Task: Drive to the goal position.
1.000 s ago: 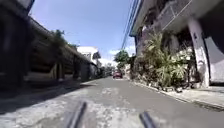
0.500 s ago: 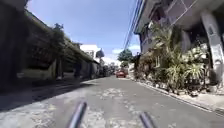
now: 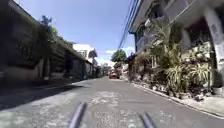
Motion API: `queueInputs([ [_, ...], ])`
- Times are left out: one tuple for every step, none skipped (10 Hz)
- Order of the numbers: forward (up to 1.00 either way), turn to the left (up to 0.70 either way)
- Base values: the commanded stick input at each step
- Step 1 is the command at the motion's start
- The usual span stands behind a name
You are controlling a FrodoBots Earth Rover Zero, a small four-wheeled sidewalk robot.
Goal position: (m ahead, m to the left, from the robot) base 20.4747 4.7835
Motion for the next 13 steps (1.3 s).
queueInputs([
  [1.0, -0.19],
  [1.0, -0.39],
  [1.0, -0.39],
  [1.0, -0.38],
  [1.0, -0.36],
  [1.0, -0.11],
  [1.0, 0.0],
  [1.0, 0.0],
  [1.0, -0.04],
  [1.0, -0.15],
  [1.0, -0.39],
  [1.0, -0.38],
  [1.0, -0.38],
])
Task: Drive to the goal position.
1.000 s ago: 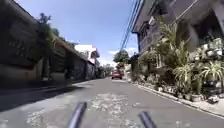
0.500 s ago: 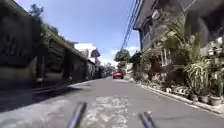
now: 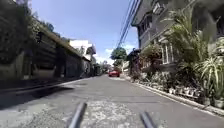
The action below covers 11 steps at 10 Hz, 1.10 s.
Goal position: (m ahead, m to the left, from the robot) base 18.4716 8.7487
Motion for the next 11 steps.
queueInputs([
  [1.0, -0.38],
  [1.0, -0.38],
  [1.0, -0.38],
  [1.0, -0.38],
  [1.0, -0.38],
  [1.0, -0.38],
  [1.0, -0.38],
  [1.0, -0.38],
  [1.0, -0.38],
  [1.0, -0.36],
  [1.0, -0.36],
])
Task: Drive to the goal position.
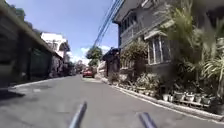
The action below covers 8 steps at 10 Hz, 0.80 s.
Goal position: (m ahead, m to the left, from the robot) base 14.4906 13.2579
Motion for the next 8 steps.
queueInputs([
  [1.0, -0.36],
  [1.0, -0.37],
  [1.0, -0.29],
  [1.0, -0.04],
  [1.0, 0.1],
  [1.0, 0.21],
  [0.61, 0.53],
  [0.58, 0.56],
])
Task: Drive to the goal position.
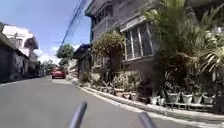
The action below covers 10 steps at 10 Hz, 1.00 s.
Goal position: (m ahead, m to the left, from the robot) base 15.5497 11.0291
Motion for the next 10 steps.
queueInputs([
  [0.58, 0.56],
  [0.57, 0.55],
  [0.48, 0.46],
  [0.44, 0.42],
  [0.43, 0.41],
  [0.42, 0.4],
  [0.43, 0.42],
  [0.51, 0.5],
  [0.87, 0.16],
  [1.0, 0.0],
])
